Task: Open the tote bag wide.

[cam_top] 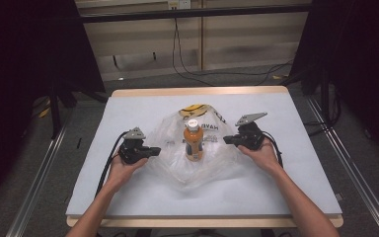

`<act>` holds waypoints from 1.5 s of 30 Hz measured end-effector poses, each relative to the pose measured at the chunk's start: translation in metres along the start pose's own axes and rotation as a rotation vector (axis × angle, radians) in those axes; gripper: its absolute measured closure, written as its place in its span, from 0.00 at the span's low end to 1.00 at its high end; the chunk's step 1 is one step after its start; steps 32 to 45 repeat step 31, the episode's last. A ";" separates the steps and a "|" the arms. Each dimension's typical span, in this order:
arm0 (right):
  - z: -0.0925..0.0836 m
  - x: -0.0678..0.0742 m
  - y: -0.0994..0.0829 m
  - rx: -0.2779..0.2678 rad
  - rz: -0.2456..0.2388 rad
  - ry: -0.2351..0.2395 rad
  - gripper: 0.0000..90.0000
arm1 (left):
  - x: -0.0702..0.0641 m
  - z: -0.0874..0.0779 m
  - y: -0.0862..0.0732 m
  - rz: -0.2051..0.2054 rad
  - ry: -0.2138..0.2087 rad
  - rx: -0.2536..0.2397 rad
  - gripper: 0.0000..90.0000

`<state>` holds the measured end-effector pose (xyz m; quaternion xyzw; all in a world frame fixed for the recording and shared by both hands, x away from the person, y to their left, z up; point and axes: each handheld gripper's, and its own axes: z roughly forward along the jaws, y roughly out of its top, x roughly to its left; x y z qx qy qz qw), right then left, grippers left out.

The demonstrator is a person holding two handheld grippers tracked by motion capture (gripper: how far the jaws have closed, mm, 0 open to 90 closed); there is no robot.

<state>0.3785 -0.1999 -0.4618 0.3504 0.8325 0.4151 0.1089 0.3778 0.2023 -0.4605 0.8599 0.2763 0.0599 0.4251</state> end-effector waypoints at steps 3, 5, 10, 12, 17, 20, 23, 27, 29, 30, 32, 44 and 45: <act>-0.006 0.002 0.002 -0.035 0.011 0.009 1.00 | -0.005 -0.006 0.002 0.015 -0.014 -0.033 0.98; -0.012 0.004 0.004 -0.069 0.012 0.008 1.00 | -0.010 -0.012 0.003 0.030 -0.004 -0.056 0.95; -0.027 0.015 0.005 -0.137 0.012 0.006 0.85 | -0.018 -0.025 0.003 0.033 -0.003 -0.155 0.84; -0.031 0.019 0.003 -0.157 0.010 0.000 0.68 | -0.021 -0.027 0.002 0.043 0.034 -0.177 0.71; -0.045 0.029 -0.003 -0.232 0.035 -0.051 0.22 | -0.025 -0.033 0.002 0.021 0.095 -0.262 0.28; -0.060 0.037 -0.010 -0.286 0.026 -0.072 0.10 | -0.027 -0.044 -0.003 -0.014 0.106 -0.285 0.14; -0.076 0.040 -0.022 -0.318 0.062 -0.087 0.06 | -0.029 -0.052 -0.014 -0.004 0.124 -0.295 0.09; -0.088 0.040 -0.038 -0.346 0.093 -0.123 0.05 | -0.032 -0.057 -0.025 -0.020 0.141 -0.294 0.06; -0.093 0.039 -0.045 -0.366 0.129 -0.136 0.06 | -0.033 -0.059 -0.029 -0.015 0.130 -0.287 0.05; -0.095 0.038 -0.050 -0.362 0.148 -0.129 0.06 | -0.034 -0.061 -0.029 -0.005 0.135 -0.271 0.04; -0.096 0.037 -0.052 -0.363 0.161 -0.133 0.06 | -0.035 -0.063 -0.030 0.001 0.131 -0.277 0.04; -0.096 0.037 -0.052 -0.363 0.161 -0.133 0.06 | -0.035 -0.063 -0.030 0.001 0.131 -0.277 0.04; -0.096 0.037 -0.052 -0.363 0.161 -0.133 0.06 | -0.035 -0.063 -0.030 0.001 0.131 -0.277 0.04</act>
